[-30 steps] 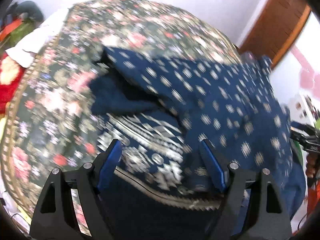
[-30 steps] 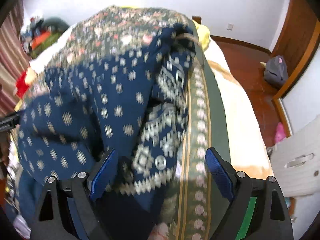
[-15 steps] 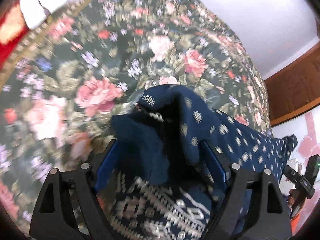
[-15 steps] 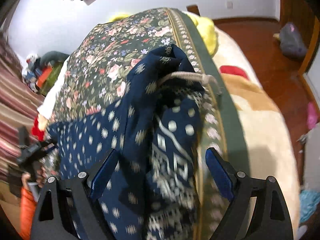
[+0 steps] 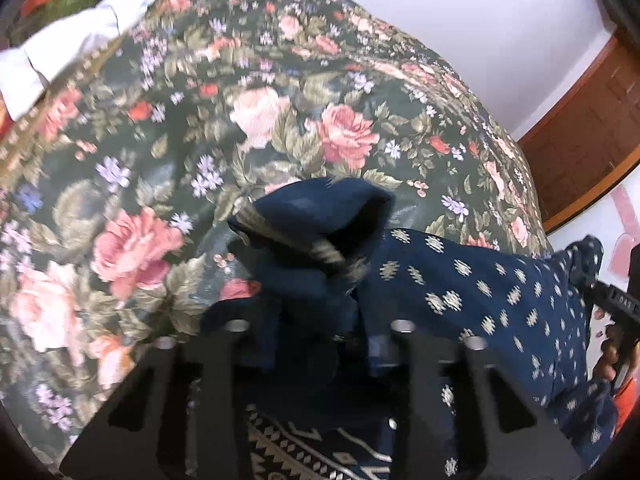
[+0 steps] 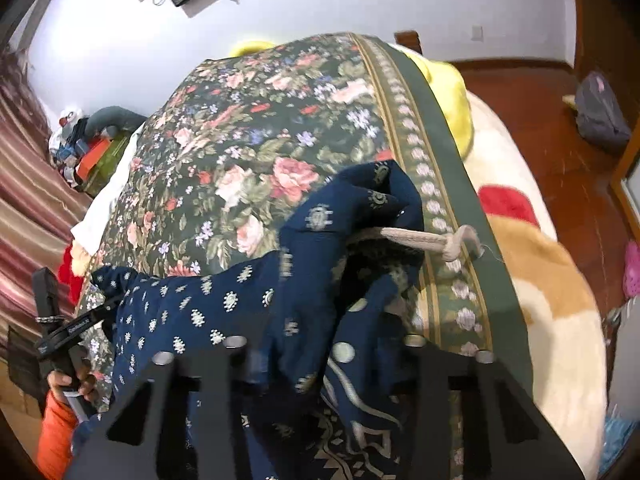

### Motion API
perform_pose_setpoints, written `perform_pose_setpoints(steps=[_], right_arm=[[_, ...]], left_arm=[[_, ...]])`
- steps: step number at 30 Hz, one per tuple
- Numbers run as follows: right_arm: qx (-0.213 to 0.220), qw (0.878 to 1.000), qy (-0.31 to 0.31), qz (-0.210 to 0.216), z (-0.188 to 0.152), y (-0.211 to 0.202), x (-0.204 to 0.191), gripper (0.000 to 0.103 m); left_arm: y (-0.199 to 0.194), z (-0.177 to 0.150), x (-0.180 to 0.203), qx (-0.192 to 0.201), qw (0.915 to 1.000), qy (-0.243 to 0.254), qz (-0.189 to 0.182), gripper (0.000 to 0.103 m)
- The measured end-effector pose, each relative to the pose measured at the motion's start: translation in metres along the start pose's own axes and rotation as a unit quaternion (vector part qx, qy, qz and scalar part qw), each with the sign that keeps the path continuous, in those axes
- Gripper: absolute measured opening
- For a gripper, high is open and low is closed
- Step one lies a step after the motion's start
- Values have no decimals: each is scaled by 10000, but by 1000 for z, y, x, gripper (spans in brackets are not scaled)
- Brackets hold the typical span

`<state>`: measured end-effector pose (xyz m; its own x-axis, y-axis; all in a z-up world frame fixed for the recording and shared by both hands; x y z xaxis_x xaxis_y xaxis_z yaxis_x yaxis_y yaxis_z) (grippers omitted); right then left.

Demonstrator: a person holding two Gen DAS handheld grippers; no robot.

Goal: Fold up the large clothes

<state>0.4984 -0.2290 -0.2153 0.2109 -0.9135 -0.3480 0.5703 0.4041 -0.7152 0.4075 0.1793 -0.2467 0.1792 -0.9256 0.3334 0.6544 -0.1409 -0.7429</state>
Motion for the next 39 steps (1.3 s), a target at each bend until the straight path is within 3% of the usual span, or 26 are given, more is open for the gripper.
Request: perform_pose_setpoints(steps=[2,8,13,18,19,21,22,23,24,27,32,39], right_arm=[[134,9995,-282,7,7,-3,-14,21],[436,9972,-547,271,36,12,-56,19],[349,9947,-952,173,56,58,-98,19],[187,9891,-1410,-382,59,98,-120,20],[165,9869,-1514,-532,57,104,-120,26],[215,9823,-1674,-813,55,110,-117,48],[314,9773,-1799,-1071,53,111,-115,72],[461,9706,-1940,-1349,51,111,-113,89],[539,9676,-2026,-1408,51,110,-110,91],[348,9753,-1823,-1197,54,108,-98,91],[346,9785,-1695,-1124,57,78,-98,91],[767,9738,-1958,-867,46,-15,-120,91]], left_arm=[[-13,3,1,196,9996,118,146,24],[-48,29,-10,836,9939,436,573,23],[-28,49,-54,667,9932,150,942,23],[1,52,-84,447,9933,-22,1062,25],[5,51,-87,409,9936,-38,1056,28],[14,51,-90,357,9932,-13,1105,32],[18,50,-90,366,9928,50,1139,36],[20,49,-90,372,9923,109,1177,38],[22,49,-90,375,9916,176,1227,42],[23,46,-94,351,9910,150,1281,52],[-2,47,-102,324,9932,-269,1084,53],[-77,41,-64,595,9876,569,1334,53]])
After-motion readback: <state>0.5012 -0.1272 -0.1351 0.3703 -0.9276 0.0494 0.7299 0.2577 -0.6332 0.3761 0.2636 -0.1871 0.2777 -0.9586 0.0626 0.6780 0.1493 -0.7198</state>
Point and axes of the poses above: each gripper's, at about its wrist camera, not at the fingertips, and y roughly the way its jaws point, x to its right, z to its top, the point moved 1 cm from there along y, roughly the way its jaws point, and after that the axes turned 8 degrees about x, right-handed, at the moved point
